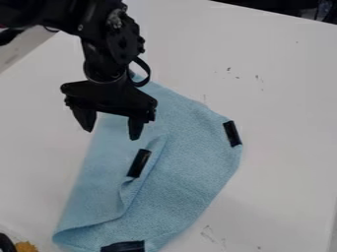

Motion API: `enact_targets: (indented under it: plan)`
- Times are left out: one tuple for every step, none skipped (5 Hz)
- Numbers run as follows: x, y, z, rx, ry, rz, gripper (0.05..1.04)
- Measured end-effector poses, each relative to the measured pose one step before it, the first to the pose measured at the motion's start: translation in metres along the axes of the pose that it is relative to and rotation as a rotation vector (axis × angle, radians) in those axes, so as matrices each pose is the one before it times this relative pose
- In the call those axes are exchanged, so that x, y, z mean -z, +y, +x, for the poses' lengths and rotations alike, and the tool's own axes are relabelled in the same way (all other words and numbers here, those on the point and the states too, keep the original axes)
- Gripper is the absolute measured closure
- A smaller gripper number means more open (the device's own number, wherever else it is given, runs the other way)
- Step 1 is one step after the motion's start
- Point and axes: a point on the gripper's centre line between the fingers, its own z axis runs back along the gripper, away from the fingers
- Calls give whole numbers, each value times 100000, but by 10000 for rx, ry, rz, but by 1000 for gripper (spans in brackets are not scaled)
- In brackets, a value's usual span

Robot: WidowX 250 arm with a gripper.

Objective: Unfold the cloth from right to left

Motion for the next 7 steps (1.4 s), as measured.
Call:
enact_targets:
  plan:
    - [348, -97, -267, -23, 170, -13, 83]
    - [830, -901, -605, 173, 207, -318, 83]
    - [349, -946, -477, -47, 264, -382, 83]
    - [755, -751, -214, 54, 224, -384, 83]
    - [1610, -350, 19, 199, 174, -124, 83]
    - [448, 508, 32, 108, 36, 268, 83]
    - [167, 580, -1, -38, 60, 155, 102]
